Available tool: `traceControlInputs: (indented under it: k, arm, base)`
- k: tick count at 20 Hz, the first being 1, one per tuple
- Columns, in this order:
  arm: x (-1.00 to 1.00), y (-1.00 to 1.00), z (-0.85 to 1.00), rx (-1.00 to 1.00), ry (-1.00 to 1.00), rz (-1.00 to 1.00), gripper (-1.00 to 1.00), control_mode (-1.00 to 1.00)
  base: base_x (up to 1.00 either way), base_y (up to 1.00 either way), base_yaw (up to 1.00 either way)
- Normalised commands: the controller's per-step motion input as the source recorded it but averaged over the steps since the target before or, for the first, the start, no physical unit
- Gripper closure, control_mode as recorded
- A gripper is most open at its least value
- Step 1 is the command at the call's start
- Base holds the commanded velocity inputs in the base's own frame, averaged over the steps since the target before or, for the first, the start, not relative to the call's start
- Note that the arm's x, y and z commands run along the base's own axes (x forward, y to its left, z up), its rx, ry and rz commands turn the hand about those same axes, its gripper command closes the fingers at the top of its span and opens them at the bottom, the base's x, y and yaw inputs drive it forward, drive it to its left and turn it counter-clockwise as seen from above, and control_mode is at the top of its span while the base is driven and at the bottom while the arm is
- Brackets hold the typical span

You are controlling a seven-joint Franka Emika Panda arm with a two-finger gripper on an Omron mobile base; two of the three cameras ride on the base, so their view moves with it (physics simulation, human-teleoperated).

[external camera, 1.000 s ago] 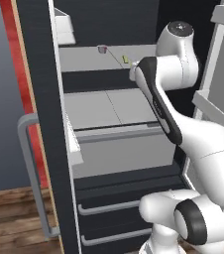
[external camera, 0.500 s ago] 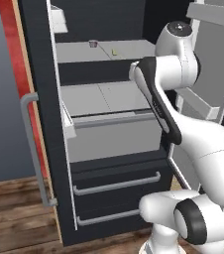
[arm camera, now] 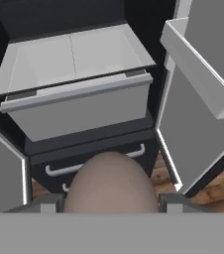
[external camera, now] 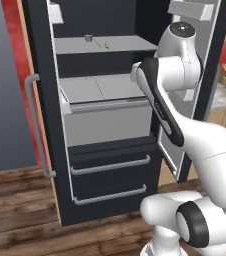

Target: Pick the egg and butter from the fridge and place them by the bowl for mixing.

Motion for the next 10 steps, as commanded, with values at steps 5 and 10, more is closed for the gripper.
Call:
traceControlInputs:
  k: [5, 10]
  arm:
    - [0.00, 0.00, 0.00, 0.00, 0.00, 0.00, 1.00, 1.00]
    - [0.00, 0.00, 0.00, 0.00, 0.00, 0.00, 1.00, 1.00]
  base:
    - [-0.38, 0.00, 0.00]
    - [-0.39, -0.03, -0.07]
